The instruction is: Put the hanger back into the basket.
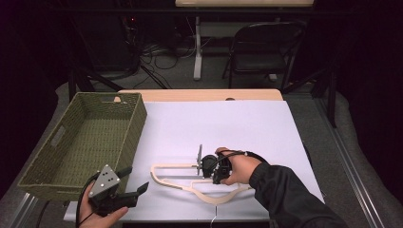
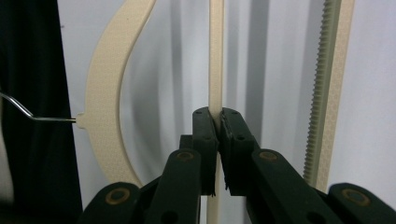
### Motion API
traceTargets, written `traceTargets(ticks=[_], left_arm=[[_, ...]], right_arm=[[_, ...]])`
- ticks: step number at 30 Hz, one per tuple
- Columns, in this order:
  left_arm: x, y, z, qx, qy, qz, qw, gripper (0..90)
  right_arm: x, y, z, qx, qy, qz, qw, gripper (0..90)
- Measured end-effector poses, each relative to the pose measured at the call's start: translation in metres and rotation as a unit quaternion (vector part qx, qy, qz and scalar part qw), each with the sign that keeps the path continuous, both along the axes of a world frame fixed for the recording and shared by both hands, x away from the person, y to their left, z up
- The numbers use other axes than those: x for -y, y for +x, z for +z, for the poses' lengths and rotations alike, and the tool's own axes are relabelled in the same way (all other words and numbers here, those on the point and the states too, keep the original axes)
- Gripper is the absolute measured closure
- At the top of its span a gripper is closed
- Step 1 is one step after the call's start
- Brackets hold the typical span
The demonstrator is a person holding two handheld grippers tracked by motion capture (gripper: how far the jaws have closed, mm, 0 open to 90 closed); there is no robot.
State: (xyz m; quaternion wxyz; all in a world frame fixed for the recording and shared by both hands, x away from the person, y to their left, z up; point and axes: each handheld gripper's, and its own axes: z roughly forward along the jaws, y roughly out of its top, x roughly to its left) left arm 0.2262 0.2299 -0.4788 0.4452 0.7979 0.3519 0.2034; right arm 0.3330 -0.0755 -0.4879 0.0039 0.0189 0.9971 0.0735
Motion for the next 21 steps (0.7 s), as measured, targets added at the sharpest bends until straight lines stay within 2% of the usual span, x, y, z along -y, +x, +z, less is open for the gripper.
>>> traceTargets(ticks=[4, 7, 9, 12, 21], left_arm=[[0.013, 0.001, -0.006, -0.004, 0.007, -0.019, 0.9998, 24.5], [0.026, 0.002, -0.013, -0.004, 0.02, -0.038, 0.9991, 24.5], [0.035, 0.003, -0.018, -0.005, 0.027, -0.05, 0.9984, 24.4], [0.048, 0.005, -0.025, -0.003, 0.032, -0.069, 0.9971, 24.4], [0.082, 0.004, -0.04, 0.011, 0.077, -0.105, 0.9914, 24.3]], right_arm=[[-0.001, 0.001, 0.005, 0.0, 0.001, 0.001, 1.0, 85.7], [-0.001, 0.001, 0.006, -0.001, 0.002, -0.007, 1.0, 85.7], [-0.001, 0.002, 0.006, -0.005, 0.003, -0.004, 1.0, 85.7], [-0.001, 0.002, 0.006, -0.007, 0.004, -0.003, 1.0, 85.6], [-0.002, 0.002, 0.006, -0.009, 0.006, -0.005, 0.9999, 85.6]])
